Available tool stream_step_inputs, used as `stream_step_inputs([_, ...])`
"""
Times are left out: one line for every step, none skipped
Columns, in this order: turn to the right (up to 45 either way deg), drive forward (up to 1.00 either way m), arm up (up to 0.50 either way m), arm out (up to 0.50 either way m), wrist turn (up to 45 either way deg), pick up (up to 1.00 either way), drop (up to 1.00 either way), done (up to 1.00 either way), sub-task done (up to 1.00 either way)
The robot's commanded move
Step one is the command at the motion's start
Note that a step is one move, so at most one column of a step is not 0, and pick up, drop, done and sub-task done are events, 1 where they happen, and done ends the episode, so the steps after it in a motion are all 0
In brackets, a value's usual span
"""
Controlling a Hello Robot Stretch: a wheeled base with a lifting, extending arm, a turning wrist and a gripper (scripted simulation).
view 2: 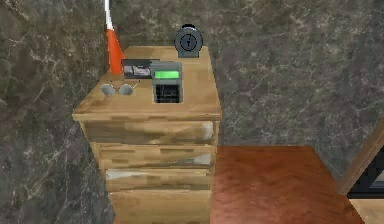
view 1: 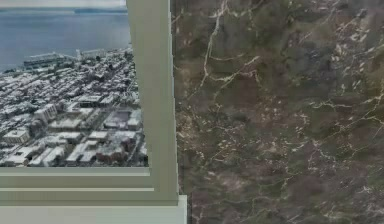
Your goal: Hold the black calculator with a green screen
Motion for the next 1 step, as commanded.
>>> stream_step_inputs([0.0,0.0,0.5,0.0,0.0,0.0,0.0,0.0,0.0])
